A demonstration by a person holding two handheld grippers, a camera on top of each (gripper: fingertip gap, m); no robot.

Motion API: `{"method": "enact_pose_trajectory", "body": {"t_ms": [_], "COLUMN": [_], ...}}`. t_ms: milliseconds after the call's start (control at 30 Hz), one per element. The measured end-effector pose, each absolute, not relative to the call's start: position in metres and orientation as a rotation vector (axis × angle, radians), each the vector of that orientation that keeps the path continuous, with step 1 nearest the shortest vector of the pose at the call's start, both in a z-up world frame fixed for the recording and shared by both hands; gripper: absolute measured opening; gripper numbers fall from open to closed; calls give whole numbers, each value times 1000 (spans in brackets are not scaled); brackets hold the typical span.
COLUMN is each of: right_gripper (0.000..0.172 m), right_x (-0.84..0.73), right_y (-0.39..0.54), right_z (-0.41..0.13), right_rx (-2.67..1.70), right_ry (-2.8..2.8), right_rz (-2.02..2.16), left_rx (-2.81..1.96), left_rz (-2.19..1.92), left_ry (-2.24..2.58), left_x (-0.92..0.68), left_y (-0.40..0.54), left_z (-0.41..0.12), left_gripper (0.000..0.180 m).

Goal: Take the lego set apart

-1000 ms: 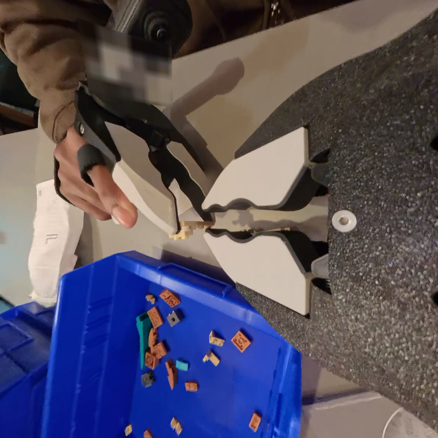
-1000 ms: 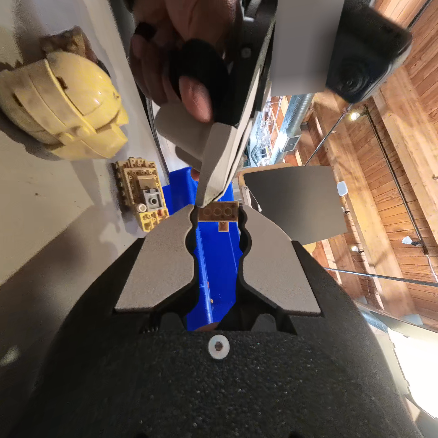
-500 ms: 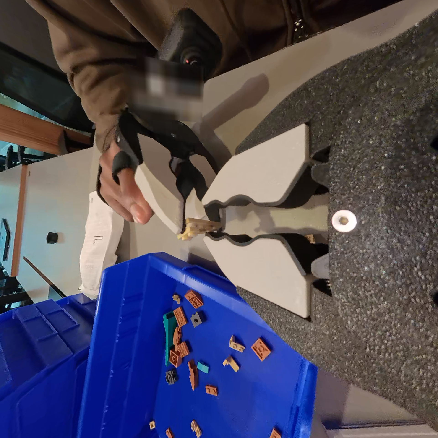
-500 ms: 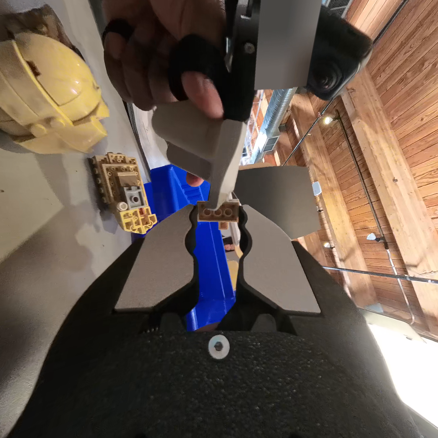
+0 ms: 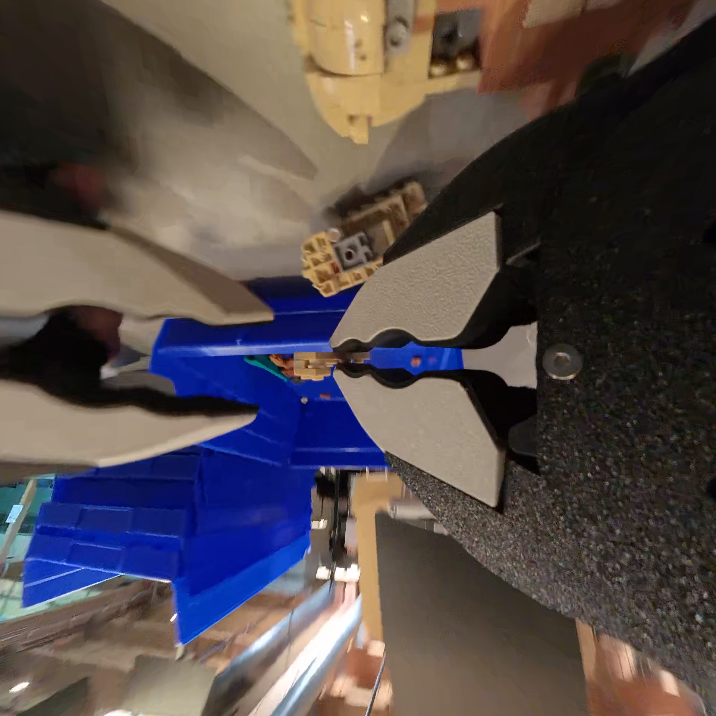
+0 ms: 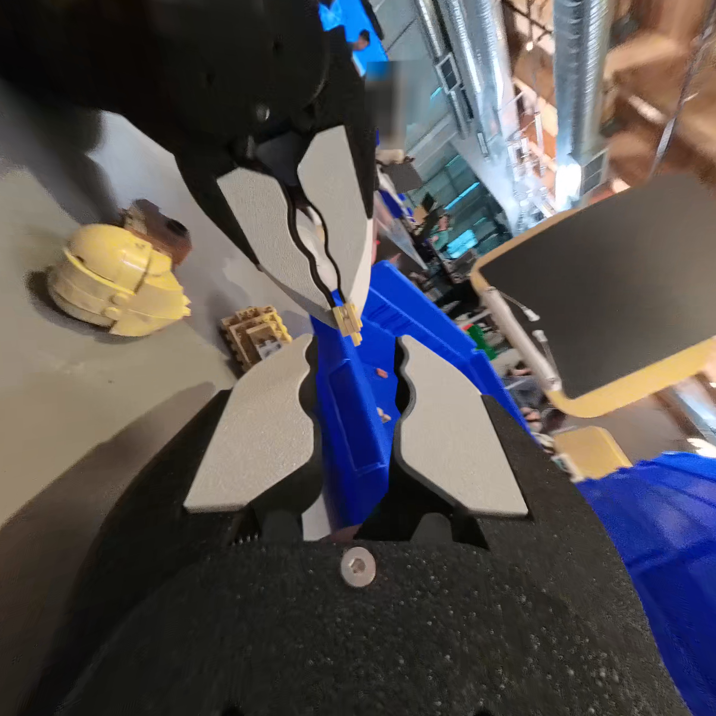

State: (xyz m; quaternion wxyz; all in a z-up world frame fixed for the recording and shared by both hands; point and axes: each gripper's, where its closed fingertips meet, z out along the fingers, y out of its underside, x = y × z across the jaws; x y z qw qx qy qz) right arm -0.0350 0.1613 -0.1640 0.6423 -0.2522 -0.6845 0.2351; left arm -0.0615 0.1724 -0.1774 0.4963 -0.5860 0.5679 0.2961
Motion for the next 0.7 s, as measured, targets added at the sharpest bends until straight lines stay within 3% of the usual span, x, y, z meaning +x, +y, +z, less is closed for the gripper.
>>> {"method": "enact_pose_trajectory", "body": {"t_ms": [200, 700], "right_gripper": [33, 18], "right_x": [-33, -31], "right_y": [157, 161], "right_z": [-173, -184], "right_rx": [-606, -302], "right_ry": [-1658, -1670], "right_rz": [603, 155], "left_rx": [-1200, -1061], "left_rz": [986, 787], "left_ry": [1529, 1576], "left_x": [-63, -34], "left_y": [175, 159], "left_z": [-180, -181], "left_gripper": [4, 4]}}
